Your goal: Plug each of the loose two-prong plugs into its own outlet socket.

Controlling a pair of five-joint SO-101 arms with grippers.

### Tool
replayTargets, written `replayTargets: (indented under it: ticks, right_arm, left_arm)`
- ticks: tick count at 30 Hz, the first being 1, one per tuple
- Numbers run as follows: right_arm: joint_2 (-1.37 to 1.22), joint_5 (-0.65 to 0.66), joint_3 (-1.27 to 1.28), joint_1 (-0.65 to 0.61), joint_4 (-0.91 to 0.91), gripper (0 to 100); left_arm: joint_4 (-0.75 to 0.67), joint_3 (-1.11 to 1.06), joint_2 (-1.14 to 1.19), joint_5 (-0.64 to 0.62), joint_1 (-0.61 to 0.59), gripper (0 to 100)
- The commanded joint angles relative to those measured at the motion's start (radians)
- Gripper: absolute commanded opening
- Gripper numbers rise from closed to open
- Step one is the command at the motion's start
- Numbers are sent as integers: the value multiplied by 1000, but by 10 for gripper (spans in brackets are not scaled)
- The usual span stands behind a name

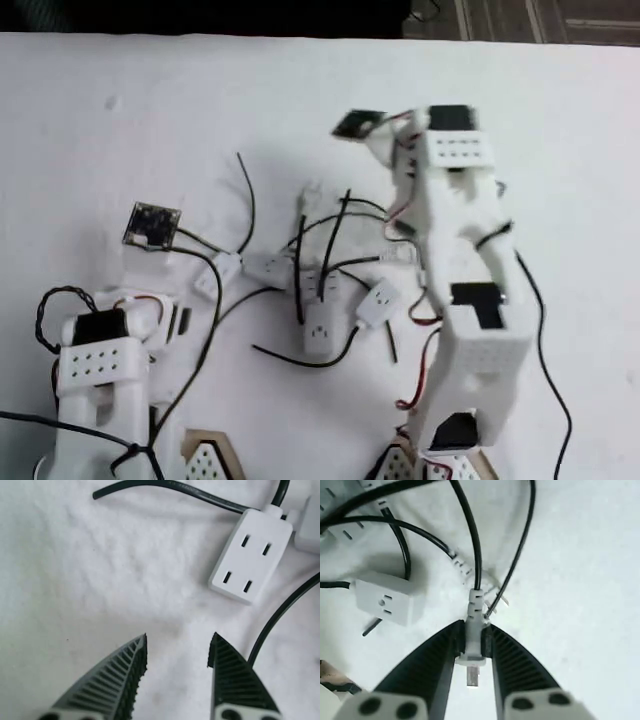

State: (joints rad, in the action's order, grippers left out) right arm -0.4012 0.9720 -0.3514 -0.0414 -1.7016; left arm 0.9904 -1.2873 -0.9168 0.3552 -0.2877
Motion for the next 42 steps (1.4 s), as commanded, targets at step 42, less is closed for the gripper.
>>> replayTargets:
  ticks: [42]
  right_arm:
    - [177, 84, 186, 48, -15, 18]
  left_arm:
    - [-23, 14, -19, -5, -7, 207]
